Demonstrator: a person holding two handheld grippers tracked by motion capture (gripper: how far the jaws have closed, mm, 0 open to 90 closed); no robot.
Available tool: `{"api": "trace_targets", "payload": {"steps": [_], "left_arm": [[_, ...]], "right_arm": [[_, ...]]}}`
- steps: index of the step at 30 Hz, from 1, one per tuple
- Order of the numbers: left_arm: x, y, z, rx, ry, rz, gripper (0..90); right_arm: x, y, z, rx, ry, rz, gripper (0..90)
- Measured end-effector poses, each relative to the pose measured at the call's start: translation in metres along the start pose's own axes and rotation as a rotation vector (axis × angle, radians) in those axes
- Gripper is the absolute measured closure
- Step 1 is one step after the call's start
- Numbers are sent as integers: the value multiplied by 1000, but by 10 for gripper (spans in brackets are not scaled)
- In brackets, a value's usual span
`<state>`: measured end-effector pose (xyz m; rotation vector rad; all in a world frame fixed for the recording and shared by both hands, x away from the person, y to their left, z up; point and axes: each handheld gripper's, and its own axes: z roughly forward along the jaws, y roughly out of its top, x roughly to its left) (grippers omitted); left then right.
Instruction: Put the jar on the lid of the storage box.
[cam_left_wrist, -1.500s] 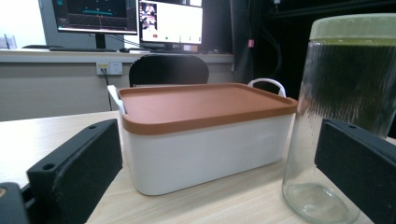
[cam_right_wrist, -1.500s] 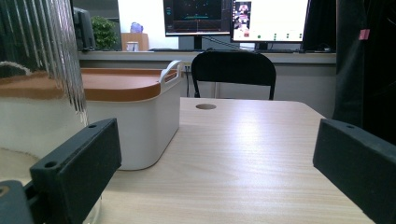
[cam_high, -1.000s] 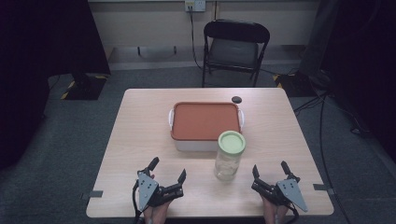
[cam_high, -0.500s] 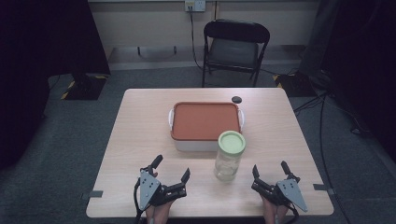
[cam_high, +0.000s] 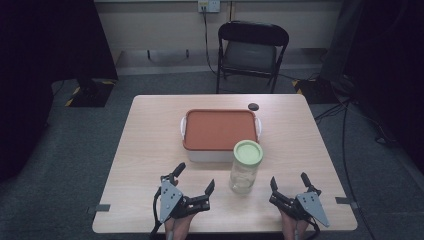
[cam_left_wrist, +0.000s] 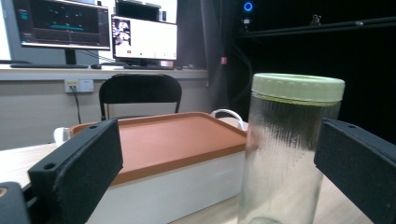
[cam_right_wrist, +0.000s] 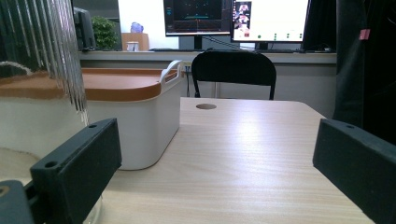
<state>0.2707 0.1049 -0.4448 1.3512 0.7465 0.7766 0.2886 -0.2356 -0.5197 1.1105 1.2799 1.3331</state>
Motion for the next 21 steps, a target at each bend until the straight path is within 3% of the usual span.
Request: {"api": "trace_targets", "payload": {"steps": [21], "left_arm": [[-14,12,19,8,-47,20,6]], "right_arm": [[0,0,0,0,0,-1,3]]}}
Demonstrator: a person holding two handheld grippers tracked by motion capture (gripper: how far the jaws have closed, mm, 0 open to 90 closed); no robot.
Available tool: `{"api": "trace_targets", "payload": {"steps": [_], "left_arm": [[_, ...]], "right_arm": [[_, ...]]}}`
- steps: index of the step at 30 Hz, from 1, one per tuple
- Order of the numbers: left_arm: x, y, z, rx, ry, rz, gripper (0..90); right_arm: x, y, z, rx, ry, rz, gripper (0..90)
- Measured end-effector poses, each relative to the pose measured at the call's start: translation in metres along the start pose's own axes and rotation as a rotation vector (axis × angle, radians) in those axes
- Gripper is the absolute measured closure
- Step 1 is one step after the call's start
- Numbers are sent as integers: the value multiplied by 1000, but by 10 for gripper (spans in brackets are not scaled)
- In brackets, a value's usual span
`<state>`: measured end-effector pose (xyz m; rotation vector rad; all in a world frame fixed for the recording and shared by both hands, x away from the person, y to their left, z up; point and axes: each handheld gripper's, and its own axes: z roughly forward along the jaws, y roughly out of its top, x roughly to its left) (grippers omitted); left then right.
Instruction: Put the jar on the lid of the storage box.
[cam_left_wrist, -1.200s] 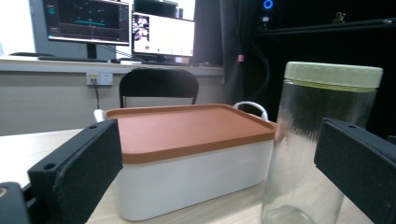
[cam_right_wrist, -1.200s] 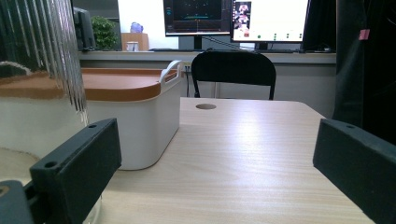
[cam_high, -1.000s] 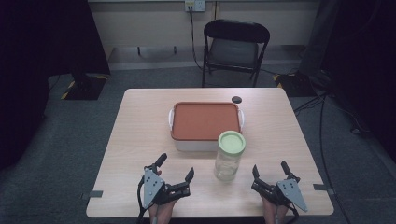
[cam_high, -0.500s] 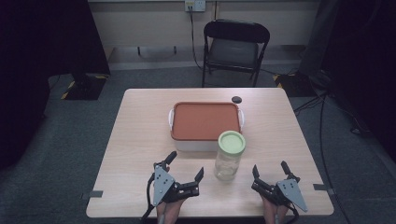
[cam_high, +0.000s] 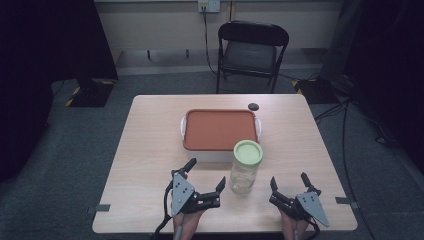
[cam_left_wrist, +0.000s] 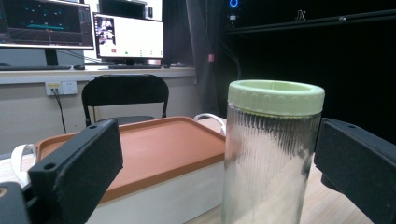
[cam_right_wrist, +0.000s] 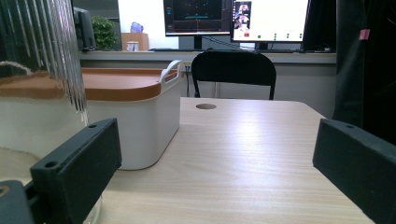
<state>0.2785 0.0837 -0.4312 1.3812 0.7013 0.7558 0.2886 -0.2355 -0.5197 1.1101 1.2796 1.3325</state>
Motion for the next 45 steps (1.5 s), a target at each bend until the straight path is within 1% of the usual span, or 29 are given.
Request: {"api": "trace_targets", "payload": {"steps": [4,13,18,28,30,33,35,36,39,42,45], "left_arm": [[-2,3,3,-4,-6,13,6],[-4,7,8,-15,-8,10,6],[-5,9,13,-12,-20,20,6],[-4,14,23,-9,-29,16,6],[-4,15,26,-5,-37,12,6],[-6,19,29,-31,-62,24,3],[-6,20,31,-38,-72,23,3],[-7,20,32,-37,-77,21,3],[-8,20,37,-15,-86,19,3],[-12,20,41,-9,-93,22,3],[-16,20,45,-1,-104,41,3]], "right_arm": [[0,0,0,0,-5,0,2],[0,0,0,-1,1,0,3],[0,0,0,0,2,-1,2],[0,0,0,0,1,0,3],[0,0,0,1,1,0,3],[0,0,0,1,1,0,2],[0,0,0,1,2,-1,3],[0,0,0,1,2,-1,2],[0,0,0,3,1,-2,3],[0,0,0,1,1,-1,2],[0,0,0,1,1,-1,3]]}}
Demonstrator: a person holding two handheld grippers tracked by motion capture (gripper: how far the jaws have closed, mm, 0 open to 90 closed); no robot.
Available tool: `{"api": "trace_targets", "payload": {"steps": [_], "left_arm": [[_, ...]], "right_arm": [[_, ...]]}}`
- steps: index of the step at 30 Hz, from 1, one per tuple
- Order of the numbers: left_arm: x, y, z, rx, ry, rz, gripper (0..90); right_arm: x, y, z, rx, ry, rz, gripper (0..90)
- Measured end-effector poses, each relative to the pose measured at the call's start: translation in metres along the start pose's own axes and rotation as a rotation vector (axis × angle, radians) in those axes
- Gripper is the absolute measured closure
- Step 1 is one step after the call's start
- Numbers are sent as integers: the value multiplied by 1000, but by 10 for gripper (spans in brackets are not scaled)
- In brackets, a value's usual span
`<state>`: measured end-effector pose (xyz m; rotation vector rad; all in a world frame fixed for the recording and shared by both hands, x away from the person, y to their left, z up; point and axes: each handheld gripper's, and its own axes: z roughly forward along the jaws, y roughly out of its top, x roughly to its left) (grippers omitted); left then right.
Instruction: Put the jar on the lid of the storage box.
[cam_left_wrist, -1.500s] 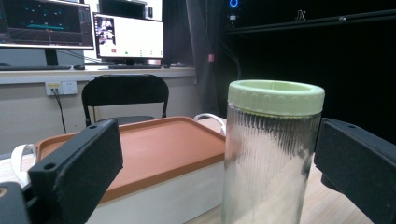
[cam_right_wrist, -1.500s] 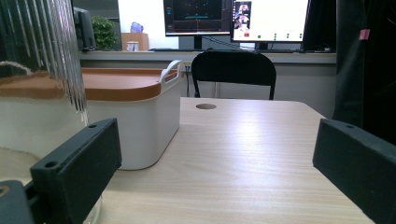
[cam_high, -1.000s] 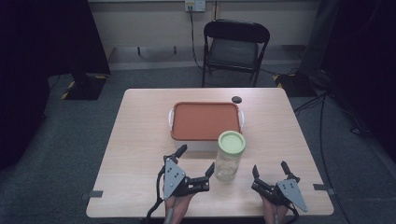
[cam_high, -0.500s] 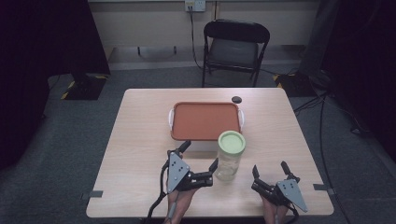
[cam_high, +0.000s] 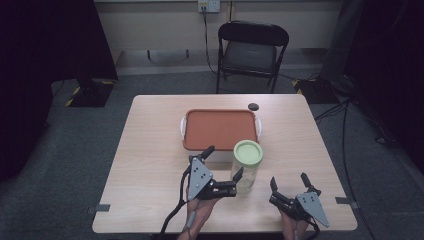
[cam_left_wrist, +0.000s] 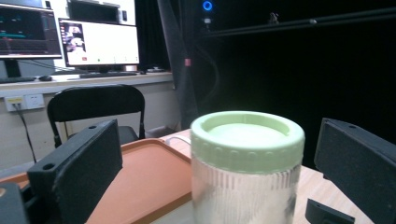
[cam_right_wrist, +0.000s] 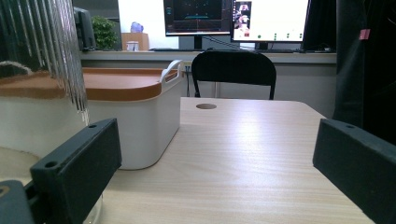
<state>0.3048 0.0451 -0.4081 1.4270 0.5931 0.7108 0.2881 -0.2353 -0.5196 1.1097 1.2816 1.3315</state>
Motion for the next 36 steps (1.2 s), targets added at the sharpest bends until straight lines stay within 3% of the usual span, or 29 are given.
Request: {"api": "trace_targets", "payload": {"steps": [3,10,31,36], "left_arm": [[-3,0,5,7,-15,-6,3],[-10,1,16,16,-15,26,3],[-11,5,42,26,-18,1,3],[-13,5,49,38,-27,23,3]], "right_arm": [[0,0,0,-1,0,1,2],[0,0,0,-1,8,1,2],[0,0,-1,-2,-9,1,2],[0,0,-1,-2,-10,1,2]]}}
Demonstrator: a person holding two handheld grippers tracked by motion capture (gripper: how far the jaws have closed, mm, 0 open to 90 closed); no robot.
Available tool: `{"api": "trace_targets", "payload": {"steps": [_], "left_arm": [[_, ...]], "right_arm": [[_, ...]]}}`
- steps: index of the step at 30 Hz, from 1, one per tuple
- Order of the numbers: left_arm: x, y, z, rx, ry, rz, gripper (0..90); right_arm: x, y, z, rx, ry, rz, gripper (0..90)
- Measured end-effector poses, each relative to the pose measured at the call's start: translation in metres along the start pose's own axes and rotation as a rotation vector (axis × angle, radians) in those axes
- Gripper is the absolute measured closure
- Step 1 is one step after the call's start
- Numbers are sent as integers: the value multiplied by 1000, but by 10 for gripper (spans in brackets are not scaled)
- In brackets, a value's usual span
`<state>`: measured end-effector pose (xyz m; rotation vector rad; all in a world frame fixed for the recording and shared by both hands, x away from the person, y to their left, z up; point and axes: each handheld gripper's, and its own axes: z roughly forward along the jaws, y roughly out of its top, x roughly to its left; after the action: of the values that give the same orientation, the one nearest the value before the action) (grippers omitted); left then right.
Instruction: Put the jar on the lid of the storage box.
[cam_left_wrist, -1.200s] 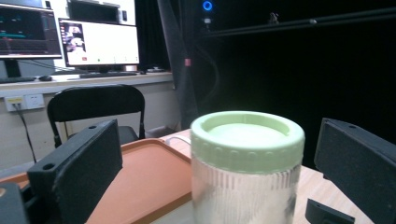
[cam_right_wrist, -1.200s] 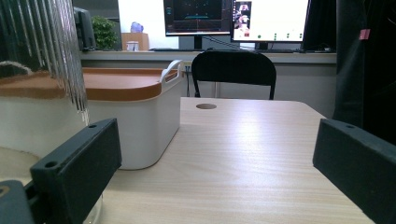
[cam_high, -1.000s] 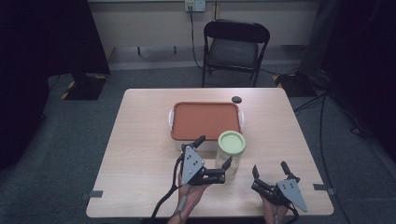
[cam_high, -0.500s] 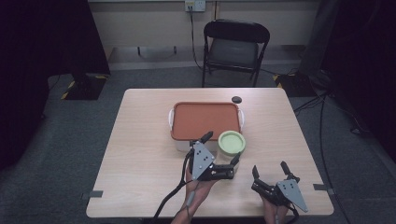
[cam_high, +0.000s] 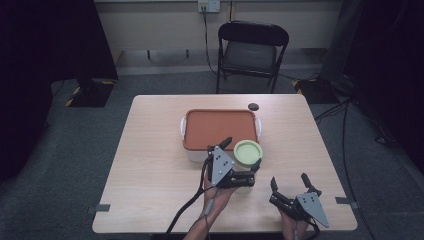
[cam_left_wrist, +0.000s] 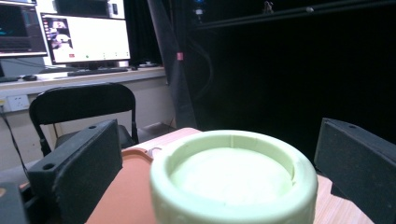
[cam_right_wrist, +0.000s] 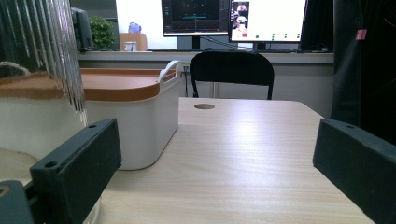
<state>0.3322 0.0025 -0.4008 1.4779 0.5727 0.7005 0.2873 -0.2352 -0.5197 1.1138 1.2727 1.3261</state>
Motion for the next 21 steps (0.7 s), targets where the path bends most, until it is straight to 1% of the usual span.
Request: {"api": "trace_targets", "payload": {"steps": [3,7,11,15,21], "left_arm": [[0,0,4,5,-5,-8,3],[0,0,11,10,-18,-40,3],[-2,-1,16,1,-8,-26,3],[-1,-3,20,11,6,-28,3],[1,-6,24,-2,13,-21,2]], "right_arm": [[0,0,0,0,0,0,2],[0,0,0,0,0,0,3],[0,0,0,0,1,0,2],[0,0,0,0,0,0,3],[0,0,0,1,3,0,3]]}}
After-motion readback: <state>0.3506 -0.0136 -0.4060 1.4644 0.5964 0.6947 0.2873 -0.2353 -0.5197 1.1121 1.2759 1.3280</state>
